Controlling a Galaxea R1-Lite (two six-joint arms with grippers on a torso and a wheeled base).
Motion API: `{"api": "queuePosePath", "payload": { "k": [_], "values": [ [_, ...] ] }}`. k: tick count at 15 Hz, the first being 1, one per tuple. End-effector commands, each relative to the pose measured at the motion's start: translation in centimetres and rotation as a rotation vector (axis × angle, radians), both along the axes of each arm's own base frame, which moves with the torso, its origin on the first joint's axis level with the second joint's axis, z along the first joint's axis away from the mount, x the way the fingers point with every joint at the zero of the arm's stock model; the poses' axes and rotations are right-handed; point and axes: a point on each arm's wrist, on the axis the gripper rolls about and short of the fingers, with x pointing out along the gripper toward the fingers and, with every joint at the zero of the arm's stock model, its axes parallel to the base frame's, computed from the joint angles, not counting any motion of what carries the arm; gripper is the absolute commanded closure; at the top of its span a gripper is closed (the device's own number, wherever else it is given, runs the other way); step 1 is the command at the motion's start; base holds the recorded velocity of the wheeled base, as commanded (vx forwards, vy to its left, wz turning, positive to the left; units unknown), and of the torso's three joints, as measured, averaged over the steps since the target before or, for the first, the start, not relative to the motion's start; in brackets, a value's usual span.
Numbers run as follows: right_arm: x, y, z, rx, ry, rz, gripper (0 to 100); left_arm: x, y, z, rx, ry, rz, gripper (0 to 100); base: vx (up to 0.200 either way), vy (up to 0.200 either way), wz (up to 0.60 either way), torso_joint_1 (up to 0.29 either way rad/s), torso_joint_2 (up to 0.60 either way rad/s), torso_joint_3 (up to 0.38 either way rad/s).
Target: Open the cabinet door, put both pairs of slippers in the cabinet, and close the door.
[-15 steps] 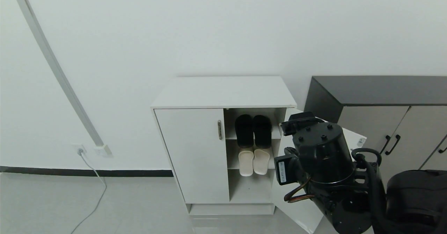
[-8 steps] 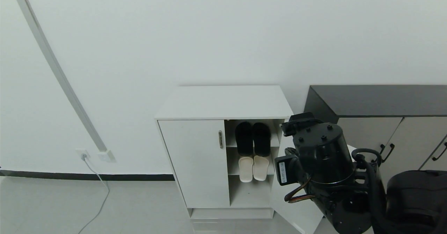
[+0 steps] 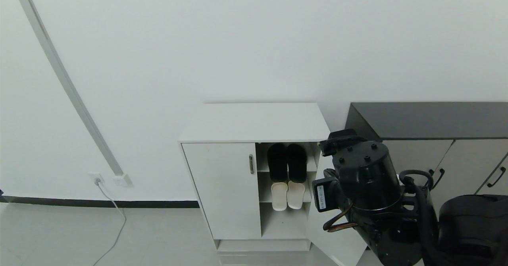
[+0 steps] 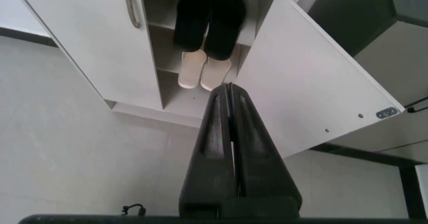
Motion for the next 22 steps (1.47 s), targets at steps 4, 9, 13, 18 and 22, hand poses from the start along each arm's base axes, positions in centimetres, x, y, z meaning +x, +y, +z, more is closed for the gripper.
{"api": "queuePosePath", "payload": {
  "k": [4, 9, 13, 18, 22],
  "values": [
    [0.0, 0.0, 0.0, 0.0, 0.002, 0.002, 100, 0.0, 0.0, 0.0, -0.001, 0.001, 0.001, 100, 0.0, 0.0, 0.0, 0.0, 0.0, 0.0],
    [0.0, 0.0, -0.2, -0.003, 0.007, 0.008, 100, 0.0, 0.0, 0.0, -0.001, 0.001, 0.001, 100, 0.0, 0.0, -0.6, 0.002, 0.0, 0.006],
    [1.3, -0.8, -0.3, -0.006, 0.008, -0.041, 100, 0.0, 0.0, 0.0, -0.001, 0.003, 0.001, 100, 0.0, 0.0, -0.15, -0.001, 0.0, -0.001],
    [1.6, -1.0, -0.1, -0.002, 0.004, -0.052, 100, 0.0, 0.0, 0.0, -0.001, 0.001, 0.001, 100, 0.0, 0.0, 0.0, 0.0, 0.0, 0.0],
    [2.1, -1.3, -0.1, 0.0, -0.004, -0.067, 100, 0.0, 0.0, 0.0, -0.001, 0.001, 0.001, 100, -0.15, 0.0, 0.0, 0.002, 0.0, 0.001]
  ]
}}
